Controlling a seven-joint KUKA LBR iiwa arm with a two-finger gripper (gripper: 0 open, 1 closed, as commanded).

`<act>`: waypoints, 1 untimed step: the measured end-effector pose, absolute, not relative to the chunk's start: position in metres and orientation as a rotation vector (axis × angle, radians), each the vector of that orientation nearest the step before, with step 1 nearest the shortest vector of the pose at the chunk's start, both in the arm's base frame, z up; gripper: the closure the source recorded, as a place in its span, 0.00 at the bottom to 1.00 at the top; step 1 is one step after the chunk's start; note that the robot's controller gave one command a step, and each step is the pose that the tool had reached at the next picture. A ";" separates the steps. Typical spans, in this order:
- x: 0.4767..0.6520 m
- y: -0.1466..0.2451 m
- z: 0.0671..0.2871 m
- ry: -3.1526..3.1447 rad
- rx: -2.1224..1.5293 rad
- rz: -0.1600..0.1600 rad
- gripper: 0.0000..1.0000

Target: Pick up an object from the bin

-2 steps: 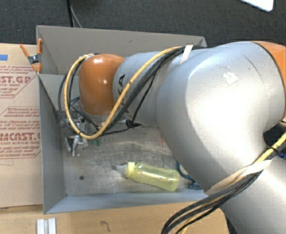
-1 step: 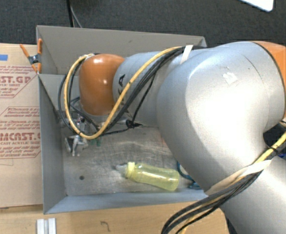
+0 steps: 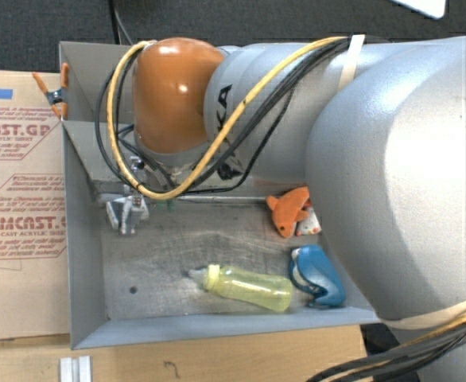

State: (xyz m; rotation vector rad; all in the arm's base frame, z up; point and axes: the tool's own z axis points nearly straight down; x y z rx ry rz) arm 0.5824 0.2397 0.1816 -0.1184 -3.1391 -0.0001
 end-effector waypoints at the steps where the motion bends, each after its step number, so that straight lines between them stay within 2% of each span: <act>1: 0.582 0.240 0.182 -3.139 -0.119 0.000 1.00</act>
Offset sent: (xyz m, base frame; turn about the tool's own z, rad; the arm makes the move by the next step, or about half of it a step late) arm 0.0023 -0.0075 0.0357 -0.0143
